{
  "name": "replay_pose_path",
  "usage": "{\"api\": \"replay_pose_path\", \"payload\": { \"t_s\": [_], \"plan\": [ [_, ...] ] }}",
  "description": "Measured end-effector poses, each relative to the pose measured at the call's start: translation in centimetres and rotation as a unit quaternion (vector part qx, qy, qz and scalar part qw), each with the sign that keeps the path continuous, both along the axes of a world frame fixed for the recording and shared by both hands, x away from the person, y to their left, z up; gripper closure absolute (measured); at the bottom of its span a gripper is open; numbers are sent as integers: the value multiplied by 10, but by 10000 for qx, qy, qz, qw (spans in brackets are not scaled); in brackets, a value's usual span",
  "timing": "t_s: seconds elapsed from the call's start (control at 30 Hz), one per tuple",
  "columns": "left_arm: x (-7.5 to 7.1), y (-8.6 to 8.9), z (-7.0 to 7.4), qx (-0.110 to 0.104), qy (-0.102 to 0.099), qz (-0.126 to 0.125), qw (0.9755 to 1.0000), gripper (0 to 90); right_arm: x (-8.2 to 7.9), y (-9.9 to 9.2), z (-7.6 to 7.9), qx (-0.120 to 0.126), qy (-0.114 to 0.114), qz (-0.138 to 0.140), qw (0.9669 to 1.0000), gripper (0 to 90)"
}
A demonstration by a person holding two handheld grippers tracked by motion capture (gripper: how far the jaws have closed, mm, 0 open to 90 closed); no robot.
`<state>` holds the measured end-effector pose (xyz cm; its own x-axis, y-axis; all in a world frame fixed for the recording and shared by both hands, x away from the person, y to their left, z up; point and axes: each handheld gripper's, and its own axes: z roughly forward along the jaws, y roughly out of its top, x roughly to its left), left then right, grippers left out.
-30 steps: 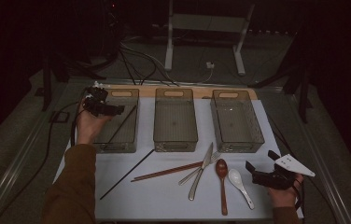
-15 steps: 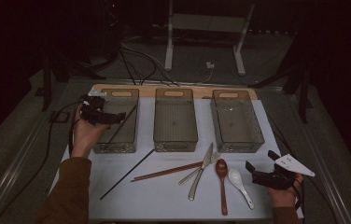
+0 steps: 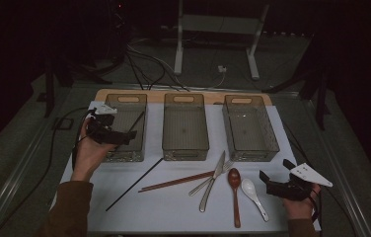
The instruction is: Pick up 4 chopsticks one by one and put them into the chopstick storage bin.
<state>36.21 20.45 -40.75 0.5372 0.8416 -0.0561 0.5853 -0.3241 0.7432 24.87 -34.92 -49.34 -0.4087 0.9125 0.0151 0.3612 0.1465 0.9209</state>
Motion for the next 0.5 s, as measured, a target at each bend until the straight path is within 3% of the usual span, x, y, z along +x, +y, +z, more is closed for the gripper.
{"api": "replay_pose_path", "payload": {
  "t_s": [0.5],
  "plan": [
    [-31, -16, -21, 165, 169, -419, 9988, 9, 0, 0, 0, 2, 3, -2, 10000, 0]
  ]
}}
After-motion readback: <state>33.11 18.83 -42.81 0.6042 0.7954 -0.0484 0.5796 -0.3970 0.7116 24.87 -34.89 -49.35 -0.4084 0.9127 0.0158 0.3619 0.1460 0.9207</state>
